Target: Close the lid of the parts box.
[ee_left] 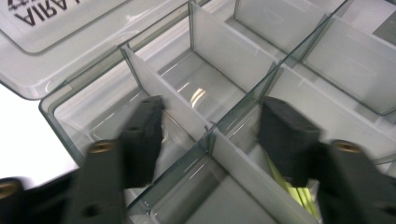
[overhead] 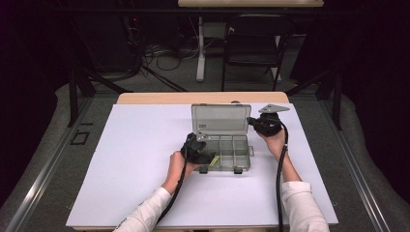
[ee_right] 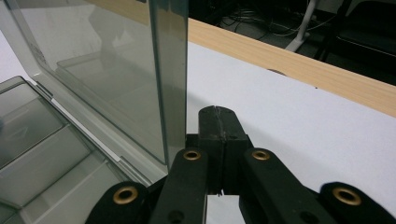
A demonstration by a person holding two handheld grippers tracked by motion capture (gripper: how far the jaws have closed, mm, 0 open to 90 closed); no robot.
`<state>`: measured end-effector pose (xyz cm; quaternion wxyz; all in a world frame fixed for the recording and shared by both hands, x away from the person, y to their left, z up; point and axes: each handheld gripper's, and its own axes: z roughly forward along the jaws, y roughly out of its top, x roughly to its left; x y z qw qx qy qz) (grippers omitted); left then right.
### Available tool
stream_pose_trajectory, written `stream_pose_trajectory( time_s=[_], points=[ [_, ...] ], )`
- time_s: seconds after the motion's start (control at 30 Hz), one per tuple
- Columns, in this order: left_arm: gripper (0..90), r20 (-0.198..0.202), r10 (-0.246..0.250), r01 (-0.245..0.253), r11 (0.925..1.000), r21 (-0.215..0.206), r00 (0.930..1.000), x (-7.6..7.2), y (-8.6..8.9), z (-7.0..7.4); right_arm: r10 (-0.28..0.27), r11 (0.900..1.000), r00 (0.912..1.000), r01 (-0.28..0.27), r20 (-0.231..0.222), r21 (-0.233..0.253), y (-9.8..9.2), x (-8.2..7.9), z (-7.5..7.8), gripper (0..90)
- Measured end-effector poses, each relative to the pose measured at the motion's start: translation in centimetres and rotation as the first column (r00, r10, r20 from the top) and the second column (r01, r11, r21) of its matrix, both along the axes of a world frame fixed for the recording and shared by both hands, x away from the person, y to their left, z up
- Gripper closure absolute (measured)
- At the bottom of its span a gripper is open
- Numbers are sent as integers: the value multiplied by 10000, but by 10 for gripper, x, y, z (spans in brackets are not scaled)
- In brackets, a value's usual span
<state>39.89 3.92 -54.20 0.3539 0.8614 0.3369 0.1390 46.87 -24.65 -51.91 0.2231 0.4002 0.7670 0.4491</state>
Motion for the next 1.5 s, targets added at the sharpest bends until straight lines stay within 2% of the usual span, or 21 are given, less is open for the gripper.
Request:
stream_pose_trajectory(
  time_s=[0.17, 0.2, 0.4, 0.57, 0.73, 0.8, 0.83, 0.9, 1.03, 1.23, 1.33, 1.5],
  points=[
    [242, 721, 124, -98, 9993, -370, 9973, -3, 4, 12, 15, 10000, 10000, -15, 29, 26, -1, -2, -1, 900],
    [180, 760, 95, -59, 9989, -474, 9971, -3, 6, 15, 10, 10000, 10000, -10, 30, 32, -1, -2, -1, 900],
    [10, 1084, 363, -286, 9970, -716, 9934, 0, 19, 30, 35, 10000, 10000, -35, 80, 10, -1, -4, -2, 900],
    [0, 1458, 619, -483, 9944, -944, 9874, 7, 36, 46, 53, 10000, 9999, -53, 100, -7, -1, -5, -1, 900],
    [12, 1692, 776, -659, 9951, -734, 9825, 20, 46, 63, 64, 10000, 9999, -63, 146, -14, 0, -6, -1, 900],
    [68, 1849, 697, -578, 9959, -690, 9803, 25, 48, 72, 73, 10000, 9998, -73, 180, -27, -1, -7, -1, 900],
    [158, 1978, 716, -598, 9961, -649, 9776, 26, 48, 74, 77, 10000, 9998, -76, 176, -22, -1, -7, -1, 900],
    [179, 2148, 552, -478, 9981, -395, 9751, 29, 48, 81, 69, 10000, 9998, -69, 170, -15, -1, -8, -1, 900],
    [356, 2507, 349, -287, 9992, -281, 9674, 34, 47, 89, 92, 9999, 9998, -91, 179, -47, 0, -9, -1, 900],
    [580, 2575, 79, 15, 9994, -359, 9662, 43, 52, 98, 122, 9998, 9997, -119, 234, -144, 0, -10, 0, 900],
    [663, 2652, -78, 165, 9994, -305, 9642, 44, 54, 100, 121, 9998, 9997, -116, 232, -189, 0, -10, 0, 900],
    [740, 2760, -185, 241, 9996, -169, 9610, 44, 55, 99, 144, 9998, 9997, -141, 213, -162, -1, -11, 1, 892]
  ],
)
